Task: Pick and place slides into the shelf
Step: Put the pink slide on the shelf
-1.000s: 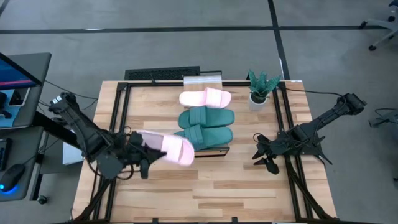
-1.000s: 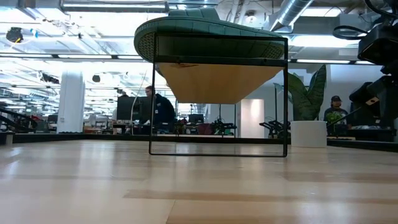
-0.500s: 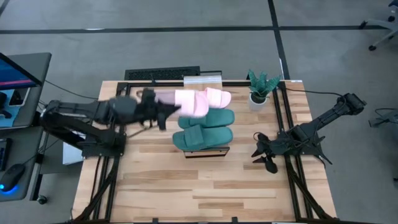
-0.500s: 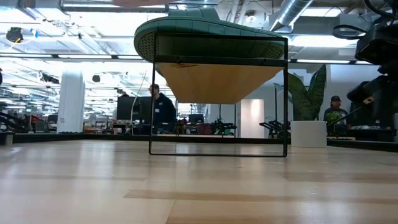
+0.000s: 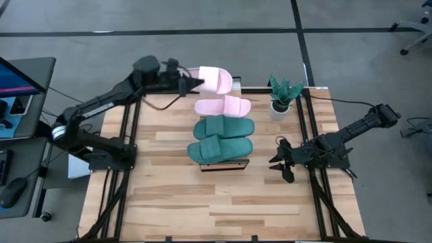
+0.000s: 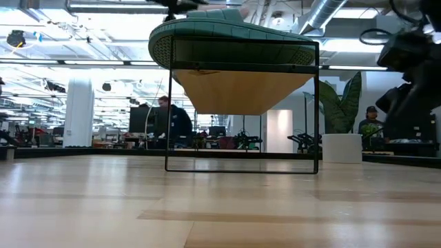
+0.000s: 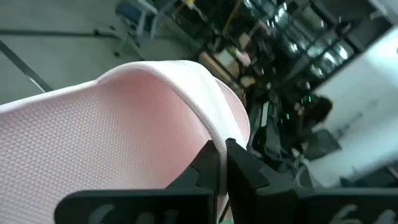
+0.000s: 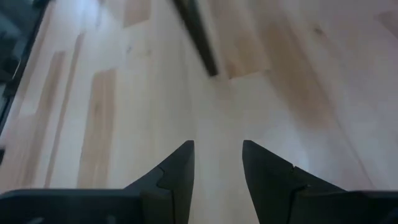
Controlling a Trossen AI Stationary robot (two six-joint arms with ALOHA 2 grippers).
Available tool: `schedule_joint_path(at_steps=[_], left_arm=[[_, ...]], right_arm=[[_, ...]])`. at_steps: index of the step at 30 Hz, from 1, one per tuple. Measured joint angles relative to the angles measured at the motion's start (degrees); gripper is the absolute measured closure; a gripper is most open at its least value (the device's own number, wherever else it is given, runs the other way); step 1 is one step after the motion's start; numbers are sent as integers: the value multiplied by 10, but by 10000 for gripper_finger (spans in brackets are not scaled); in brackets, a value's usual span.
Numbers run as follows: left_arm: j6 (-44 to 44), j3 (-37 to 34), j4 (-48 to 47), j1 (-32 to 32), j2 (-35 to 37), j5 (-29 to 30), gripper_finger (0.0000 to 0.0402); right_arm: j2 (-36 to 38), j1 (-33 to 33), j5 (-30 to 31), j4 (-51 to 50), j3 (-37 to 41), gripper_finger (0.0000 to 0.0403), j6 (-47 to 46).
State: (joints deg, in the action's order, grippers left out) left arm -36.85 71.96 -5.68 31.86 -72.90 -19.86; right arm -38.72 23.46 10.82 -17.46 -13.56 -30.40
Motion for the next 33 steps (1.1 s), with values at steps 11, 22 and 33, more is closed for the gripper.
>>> schedule_joint_path(at_steps=[11, 22, 33], left_arm=[[85, 229, -117, 96, -207, -154, 401], [27, 283, -86, 113, -317, -109, 401], [-12, 283, -54, 84, -343, 13, 401]], right_arm=[[0, -59, 13, -1, 0, 274, -72], [0, -60, 13, -1, 0, 274, -93], [0, -60, 12, -3, 0, 274, -93]])
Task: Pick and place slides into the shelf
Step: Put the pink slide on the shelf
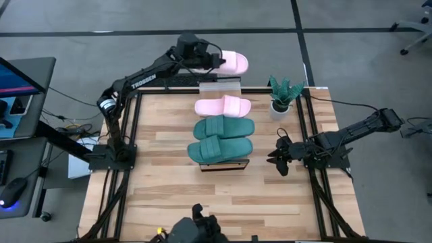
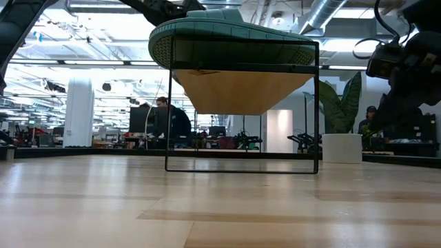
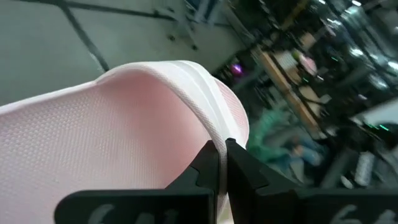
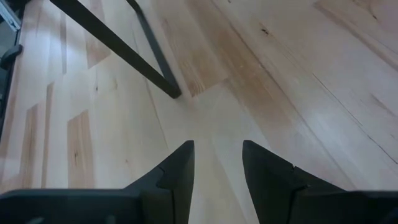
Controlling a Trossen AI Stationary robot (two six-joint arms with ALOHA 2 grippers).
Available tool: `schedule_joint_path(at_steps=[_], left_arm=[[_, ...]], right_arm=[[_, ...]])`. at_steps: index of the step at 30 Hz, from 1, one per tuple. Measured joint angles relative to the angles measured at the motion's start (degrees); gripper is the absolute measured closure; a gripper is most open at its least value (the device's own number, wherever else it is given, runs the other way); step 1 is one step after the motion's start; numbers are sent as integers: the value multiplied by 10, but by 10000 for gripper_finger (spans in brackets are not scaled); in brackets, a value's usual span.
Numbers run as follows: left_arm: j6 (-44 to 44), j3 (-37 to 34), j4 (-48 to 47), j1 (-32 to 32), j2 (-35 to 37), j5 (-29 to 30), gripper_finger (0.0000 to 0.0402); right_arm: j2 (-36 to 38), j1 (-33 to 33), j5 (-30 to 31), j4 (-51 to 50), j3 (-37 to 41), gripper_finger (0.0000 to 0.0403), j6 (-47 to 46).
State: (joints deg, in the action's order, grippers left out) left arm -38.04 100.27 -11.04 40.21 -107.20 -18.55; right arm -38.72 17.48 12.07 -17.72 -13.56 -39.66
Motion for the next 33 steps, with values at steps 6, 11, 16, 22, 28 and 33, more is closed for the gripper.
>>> schedule_joint_path(at_steps=[6, 11, 16, 22, 28, 33], left_arm=[[-9, 0, 1, -21, -3, 47, 401], [-21, 0, 1, -45, -17, 68, 401], [-31, -1, -9, -55, -27, 89, 401], [-26, -1, -35, -68, -27, 135, 401], [-26, -3, -50, -87, -27, 161, 401], [-31, -26, -55, -97, -27, 167, 401]], right_arm=[[0, 0, 0, 0, 0, 274, 0], [0, 1, -2, 0, 0, 274, 0], [0, 1, -9, -3, 0, 274, -8], [0, 1, -18, -2, 0, 274, -9], [0, 1, -19, -2, 0, 274, -9], [0, 1, -22, -2, 0, 274, -9]])
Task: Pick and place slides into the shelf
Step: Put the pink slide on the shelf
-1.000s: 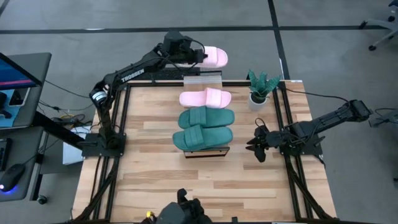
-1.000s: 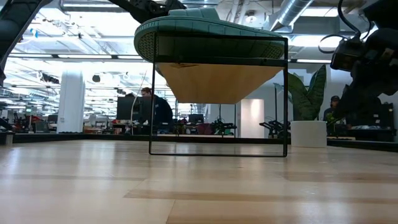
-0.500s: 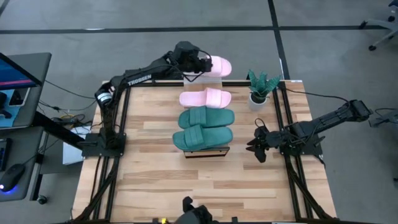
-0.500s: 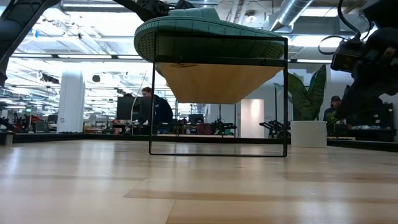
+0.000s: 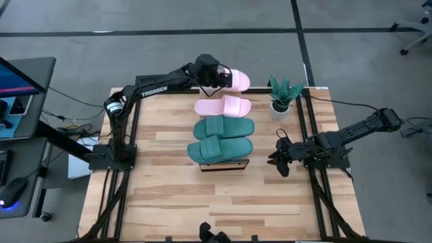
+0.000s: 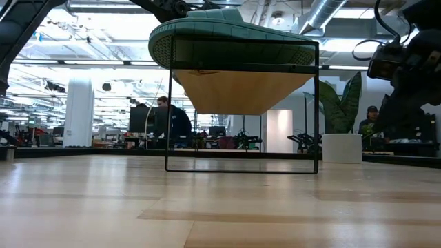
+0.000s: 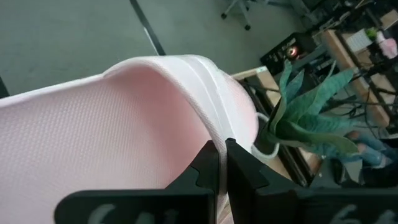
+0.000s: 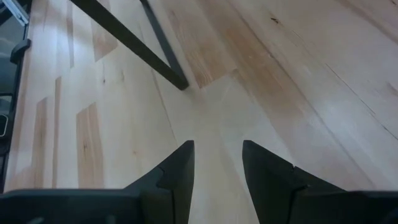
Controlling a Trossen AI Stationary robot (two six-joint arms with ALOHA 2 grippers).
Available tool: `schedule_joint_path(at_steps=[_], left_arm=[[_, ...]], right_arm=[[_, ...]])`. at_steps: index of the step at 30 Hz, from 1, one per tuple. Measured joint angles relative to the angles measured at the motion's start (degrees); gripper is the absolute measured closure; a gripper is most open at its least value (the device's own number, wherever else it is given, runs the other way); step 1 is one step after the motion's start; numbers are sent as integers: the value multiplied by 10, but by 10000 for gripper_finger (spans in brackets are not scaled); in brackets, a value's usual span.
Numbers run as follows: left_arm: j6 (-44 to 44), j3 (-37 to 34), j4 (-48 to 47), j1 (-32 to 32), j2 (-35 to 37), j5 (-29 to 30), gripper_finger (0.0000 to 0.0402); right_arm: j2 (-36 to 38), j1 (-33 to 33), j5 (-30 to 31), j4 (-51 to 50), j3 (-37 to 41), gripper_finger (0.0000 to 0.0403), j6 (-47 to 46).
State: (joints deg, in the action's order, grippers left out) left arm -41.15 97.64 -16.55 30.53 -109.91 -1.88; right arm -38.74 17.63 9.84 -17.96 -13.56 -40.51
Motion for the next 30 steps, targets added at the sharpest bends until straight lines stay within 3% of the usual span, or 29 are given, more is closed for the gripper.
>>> schedule_joint_path(at_steps=[9, 30], left_arm=[[-23, -32, 24, -17, 0, 2, 401], [-59, -33, 27, -38, 0, 8, 396]], right_arm=[[0, 0, -10, 0, 0, 274, 0], [0, 0, -40, -12, 0, 274, 5]])
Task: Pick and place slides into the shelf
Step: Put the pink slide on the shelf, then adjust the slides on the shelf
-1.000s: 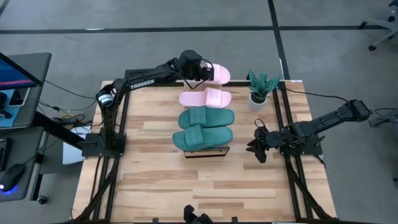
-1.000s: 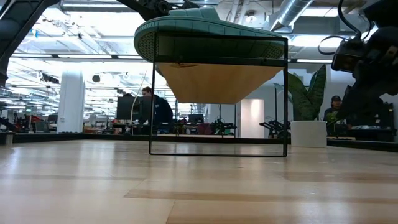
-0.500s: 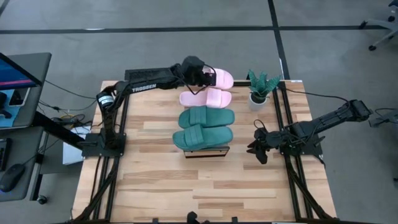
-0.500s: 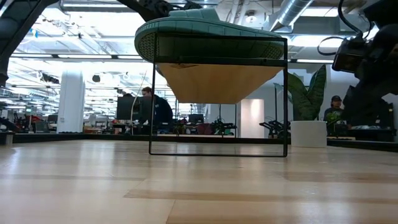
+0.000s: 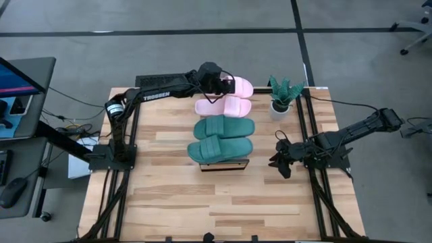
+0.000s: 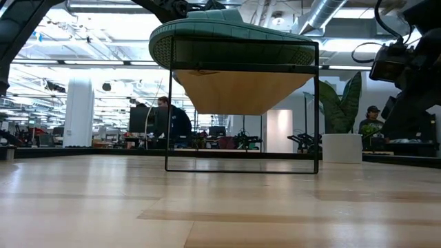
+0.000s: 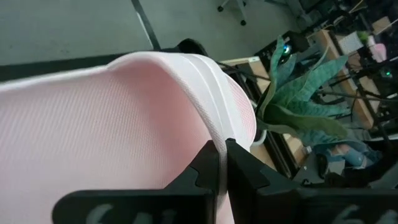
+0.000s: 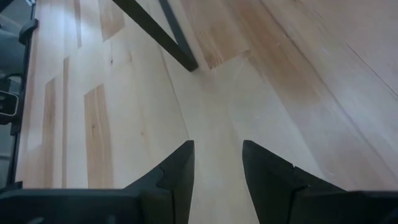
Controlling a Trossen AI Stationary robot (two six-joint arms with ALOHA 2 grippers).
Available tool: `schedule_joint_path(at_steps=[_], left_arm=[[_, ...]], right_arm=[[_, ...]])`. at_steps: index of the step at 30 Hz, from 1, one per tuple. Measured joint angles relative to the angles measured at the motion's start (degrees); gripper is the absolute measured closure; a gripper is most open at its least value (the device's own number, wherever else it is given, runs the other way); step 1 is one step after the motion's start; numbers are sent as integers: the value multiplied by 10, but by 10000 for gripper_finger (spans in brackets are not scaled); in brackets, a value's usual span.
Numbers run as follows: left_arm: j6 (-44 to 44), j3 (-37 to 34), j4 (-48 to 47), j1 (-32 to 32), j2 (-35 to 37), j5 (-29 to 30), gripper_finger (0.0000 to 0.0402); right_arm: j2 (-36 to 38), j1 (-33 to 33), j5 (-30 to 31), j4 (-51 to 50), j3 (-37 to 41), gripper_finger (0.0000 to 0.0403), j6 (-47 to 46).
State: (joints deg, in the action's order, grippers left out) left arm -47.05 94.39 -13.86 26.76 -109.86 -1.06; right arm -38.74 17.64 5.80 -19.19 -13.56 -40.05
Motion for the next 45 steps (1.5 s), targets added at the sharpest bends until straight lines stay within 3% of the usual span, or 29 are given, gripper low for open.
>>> schedule_joint_path(at_steps=[11, 27, 33, 45], left_arm=[[7, 0, -14, -1, 0, -25, 334], [23, 0, -53, 7, 5, -53, 186], [45, 0, -89, 24, 26, -54, 175], [151, 0, -156, 39, 129, 59, 175]], right_arm=[[0, 0, 0, -5, 0, 274, 1], [0, 0, -15, -19, 0, 274, 15], [0, 0, -15, -19, 0, 274, 15], [0, 0, -15, -36, 0, 274, 35]])
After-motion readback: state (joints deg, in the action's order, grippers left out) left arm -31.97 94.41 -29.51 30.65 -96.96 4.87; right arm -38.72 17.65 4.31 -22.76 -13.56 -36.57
